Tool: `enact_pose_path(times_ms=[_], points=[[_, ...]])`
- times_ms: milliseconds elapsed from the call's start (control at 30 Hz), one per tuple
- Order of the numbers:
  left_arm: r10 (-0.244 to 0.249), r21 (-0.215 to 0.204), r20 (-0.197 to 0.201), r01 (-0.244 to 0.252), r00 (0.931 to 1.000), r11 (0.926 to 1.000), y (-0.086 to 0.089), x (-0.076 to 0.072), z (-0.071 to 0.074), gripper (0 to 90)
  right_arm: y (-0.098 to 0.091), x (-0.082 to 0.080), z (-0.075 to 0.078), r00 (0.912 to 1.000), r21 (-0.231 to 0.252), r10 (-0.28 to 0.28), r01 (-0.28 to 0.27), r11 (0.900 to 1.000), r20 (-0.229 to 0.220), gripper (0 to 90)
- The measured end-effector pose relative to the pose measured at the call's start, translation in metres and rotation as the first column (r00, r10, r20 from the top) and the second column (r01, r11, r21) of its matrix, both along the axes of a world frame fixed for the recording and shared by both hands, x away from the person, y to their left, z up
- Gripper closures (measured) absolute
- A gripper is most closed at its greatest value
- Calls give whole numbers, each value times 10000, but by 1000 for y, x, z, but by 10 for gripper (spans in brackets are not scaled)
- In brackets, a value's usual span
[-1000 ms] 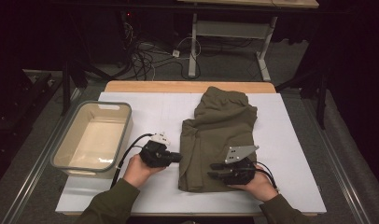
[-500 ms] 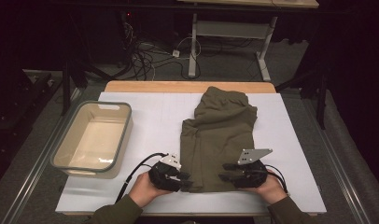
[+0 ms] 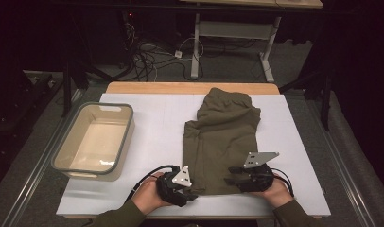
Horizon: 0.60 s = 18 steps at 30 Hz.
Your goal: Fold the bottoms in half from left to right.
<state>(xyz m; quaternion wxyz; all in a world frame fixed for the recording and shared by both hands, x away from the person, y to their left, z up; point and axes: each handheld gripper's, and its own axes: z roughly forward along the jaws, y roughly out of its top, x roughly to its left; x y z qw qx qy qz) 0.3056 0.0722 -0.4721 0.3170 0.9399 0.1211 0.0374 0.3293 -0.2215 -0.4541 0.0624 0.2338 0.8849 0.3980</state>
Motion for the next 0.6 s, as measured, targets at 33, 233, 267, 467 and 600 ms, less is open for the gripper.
enact_pose_path(times_ms=[33,233,267,467,600], points=[[6,56,39,-6,10000,10000,0,1,0,481,0,0,0,10000,29,-30,30,10000,-7,528],[97,147,54,-98,9999,9998,2,8,3,718,-7,1,1,9999,-52,-151,151,9999,27,475],[135,113,-49,-135,9999,9998,3,10,3,743,-8,1,1,9999,-48,-142,143,9999,57,468],[538,194,-503,-529,9973,9984,12,18,8,823,-21,-5,7,9997,-4,-13,13,10000,259,443],[863,267,-538,-850,9948,9960,20,22,10,824,-27,-15,6,9993,-279,269,-262,9993,244,432]])
